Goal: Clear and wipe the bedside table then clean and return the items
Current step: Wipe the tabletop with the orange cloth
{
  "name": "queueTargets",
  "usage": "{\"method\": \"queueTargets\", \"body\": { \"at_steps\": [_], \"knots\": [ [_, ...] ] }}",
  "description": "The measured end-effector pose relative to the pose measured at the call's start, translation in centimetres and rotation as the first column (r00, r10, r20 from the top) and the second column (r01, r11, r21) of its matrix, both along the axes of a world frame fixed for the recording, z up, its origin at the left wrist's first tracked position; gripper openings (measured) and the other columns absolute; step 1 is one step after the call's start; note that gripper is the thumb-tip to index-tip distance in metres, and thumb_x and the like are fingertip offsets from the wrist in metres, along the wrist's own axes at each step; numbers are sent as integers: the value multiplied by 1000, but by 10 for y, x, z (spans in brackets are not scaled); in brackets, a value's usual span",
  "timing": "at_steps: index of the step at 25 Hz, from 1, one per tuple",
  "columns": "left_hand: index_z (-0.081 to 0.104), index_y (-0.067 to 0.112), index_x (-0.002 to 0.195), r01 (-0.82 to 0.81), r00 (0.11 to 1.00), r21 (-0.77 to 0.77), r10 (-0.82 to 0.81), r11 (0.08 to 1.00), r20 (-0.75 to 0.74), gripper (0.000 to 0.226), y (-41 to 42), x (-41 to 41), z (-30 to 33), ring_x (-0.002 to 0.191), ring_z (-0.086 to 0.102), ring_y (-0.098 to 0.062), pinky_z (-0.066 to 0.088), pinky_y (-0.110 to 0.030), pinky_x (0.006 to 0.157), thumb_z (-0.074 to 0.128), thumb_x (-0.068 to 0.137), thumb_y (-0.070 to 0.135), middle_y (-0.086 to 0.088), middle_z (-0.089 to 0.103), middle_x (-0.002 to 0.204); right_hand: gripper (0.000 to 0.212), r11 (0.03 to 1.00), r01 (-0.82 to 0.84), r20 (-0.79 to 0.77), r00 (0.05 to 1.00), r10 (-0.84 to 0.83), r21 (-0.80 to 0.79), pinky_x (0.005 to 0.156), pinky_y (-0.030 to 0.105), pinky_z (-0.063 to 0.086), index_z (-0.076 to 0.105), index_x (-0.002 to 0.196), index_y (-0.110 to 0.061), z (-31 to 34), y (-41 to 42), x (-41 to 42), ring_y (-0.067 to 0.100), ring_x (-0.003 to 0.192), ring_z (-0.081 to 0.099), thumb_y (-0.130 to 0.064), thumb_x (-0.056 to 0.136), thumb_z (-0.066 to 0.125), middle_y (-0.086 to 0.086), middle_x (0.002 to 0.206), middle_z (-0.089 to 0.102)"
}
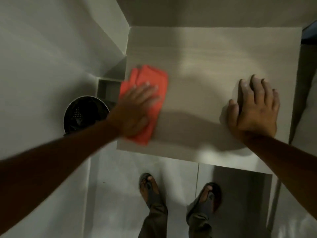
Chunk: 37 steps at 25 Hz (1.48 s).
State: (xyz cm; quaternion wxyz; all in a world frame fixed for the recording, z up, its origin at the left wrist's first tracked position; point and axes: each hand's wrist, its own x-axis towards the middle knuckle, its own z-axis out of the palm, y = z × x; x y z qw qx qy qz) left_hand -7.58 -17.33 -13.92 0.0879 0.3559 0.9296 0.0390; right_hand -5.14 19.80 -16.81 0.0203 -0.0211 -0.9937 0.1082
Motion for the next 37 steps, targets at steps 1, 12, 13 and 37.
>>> {"method": "queueTargets", "body": {
  "at_steps": [1, 12, 13, 37],
  "knots": [
    [39, 10, 153, -177, 984, 13, 177, 984, -22, 65, 2, -36, 3, 152, 27, -45, 25, -64, 121, 42, 94, 36, -21, 35, 163, 62, 1000, 0, 0, 1000, 0, 4, 124, 53, 12, 30, 154, -15, -1, 0, 1, 36, 153, 20, -46, 101, 28, 19, 163, 28],
    [40, 18, 154, -258, 965, 64, 255, 964, 55, 64, 14, 40, -1, 156, 23, -35, 23, -55, 123, 42, 100, 53, -11, 33, 166, 65, 1000, -6, 20, 1000, 6, 29, 125, 50, 9, 27, 155, -17, -5, 3, -3, 34, 154, 18, -52, 101, 24, 15, 164, 25],
    [43, 16, 152, -327, 945, 61, 327, 943, 21, 66, 19, -4, 2, 155, 24, -35, 22, -53, 124, 43, 98, 54, -12, 34, 165, 65, 999, 2, 21, 1000, -3, 35, 125, 49, 8, 27, 155, -18, -7, 3, -1, 33, 153, 18, -52, 101, 24, 15, 164, 25],
    [47, 25, 151, -154, 984, 72, 159, 985, -74, 67, 136, -62, -7, 153, 27, -39, 18, -53, 125, 47, 90, 53, -17, 35, 164, 65, 1000, 7, 9, 1000, -7, -9, 124, 54, 15, 36, 153, -12, 7, -1, -3, 38, 152, 23, -45, 97, 33, 20, 162, 31]
  ]
}}
